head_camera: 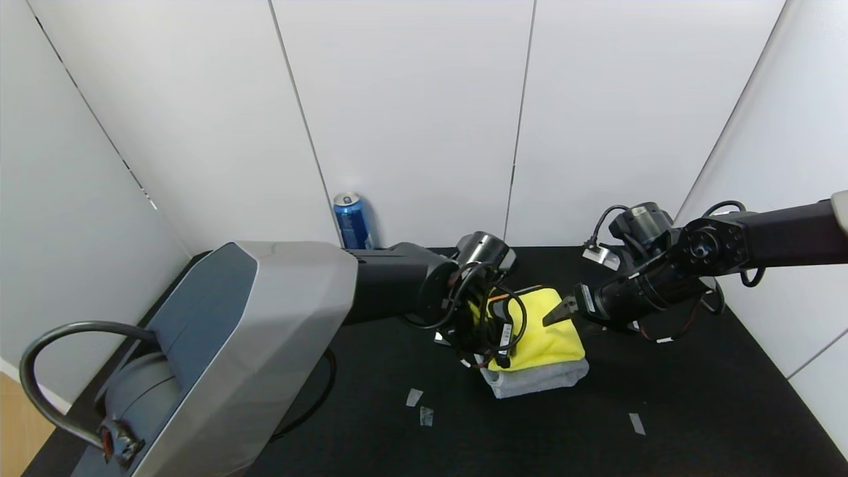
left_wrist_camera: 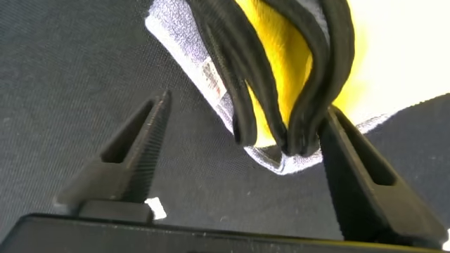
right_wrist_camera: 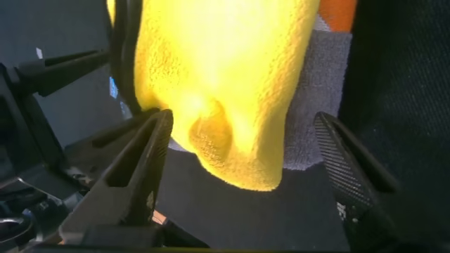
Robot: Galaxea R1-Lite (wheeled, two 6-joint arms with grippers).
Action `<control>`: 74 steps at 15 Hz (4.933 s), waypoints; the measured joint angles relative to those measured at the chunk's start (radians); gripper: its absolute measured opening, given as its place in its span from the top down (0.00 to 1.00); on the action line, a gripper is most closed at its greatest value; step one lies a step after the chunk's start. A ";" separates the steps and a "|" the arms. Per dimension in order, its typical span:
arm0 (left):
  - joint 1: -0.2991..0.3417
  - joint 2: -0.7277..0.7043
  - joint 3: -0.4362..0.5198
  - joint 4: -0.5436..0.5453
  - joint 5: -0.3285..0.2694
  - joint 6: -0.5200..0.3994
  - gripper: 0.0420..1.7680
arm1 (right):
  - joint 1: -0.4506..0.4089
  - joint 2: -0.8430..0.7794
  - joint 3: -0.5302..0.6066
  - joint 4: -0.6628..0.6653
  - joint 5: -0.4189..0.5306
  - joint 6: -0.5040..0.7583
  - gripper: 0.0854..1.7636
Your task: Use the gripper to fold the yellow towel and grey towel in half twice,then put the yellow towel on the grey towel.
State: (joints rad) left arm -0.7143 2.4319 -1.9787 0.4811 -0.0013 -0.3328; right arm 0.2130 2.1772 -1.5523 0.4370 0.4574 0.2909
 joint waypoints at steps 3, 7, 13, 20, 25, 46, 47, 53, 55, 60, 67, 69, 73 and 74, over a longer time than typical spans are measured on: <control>0.000 -0.030 0.005 0.063 0.056 -0.002 0.16 | 0.006 -0.037 0.000 0.010 0.002 0.011 0.16; 0.000 -0.030 0.005 0.063 0.056 -0.002 0.16 | 0.006 -0.037 0.000 0.010 0.002 0.011 0.16; 0.000 -0.030 0.005 0.063 0.056 -0.002 0.15 | 0.006 -0.037 0.000 0.010 0.002 0.011 0.16; -0.006 -0.276 0.124 0.160 0.090 -0.013 0.04 | 0.036 -0.263 0.082 0.072 -0.001 0.053 0.04; -0.005 -0.414 0.262 0.151 0.116 -0.013 0.04 | 0.062 -0.377 0.150 0.071 -0.005 0.085 0.04; 0.047 -0.960 0.666 0.163 0.145 -0.017 0.03 | 0.124 -0.774 0.339 0.156 -0.135 0.143 0.04; 0.049 -0.975 0.674 0.163 0.145 -0.017 0.03 | 0.124 -0.786 0.343 0.161 -0.136 0.142 0.04; 0.068 -1.062 0.715 0.195 0.145 -0.015 0.03 | 0.117 -0.847 0.367 0.194 -0.271 0.129 0.03; 0.086 -1.099 0.719 0.207 0.147 -0.013 0.03 | 0.120 -0.874 0.393 0.194 -0.297 0.115 0.03; 0.123 -1.205 0.772 0.208 0.231 -0.001 0.03 | 0.081 -0.968 0.444 0.194 -0.313 0.079 0.03; 0.239 -1.380 0.840 0.206 0.227 0.027 0.03 | -0.059 -1.130 0.520 0.194 -0.316 -0.013 0.03; 0.263 -1.430 0.868 0.206 0.230 0.036 0.03 | -0.077 -1.179 0.538 0.197 -0.315 -0.015 0.03; 0.316 -1.531 0.912 0.209 0.233 0.066 0.03 | -0.101 -1.284 0.585 0.200 -0.315 -0.015 0.03; 0.331 -1.559 0.926 0.211 0.233 0.071 0.03 | -0.111 -1.310 0.595 0.204 -0.315 -0.014 0.03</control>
State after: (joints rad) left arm -0.3828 0.8730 -1.0526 0.6917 0.2321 -0.2621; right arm 0.1019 0.8668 -0.9577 0.6406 0.1423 0.2764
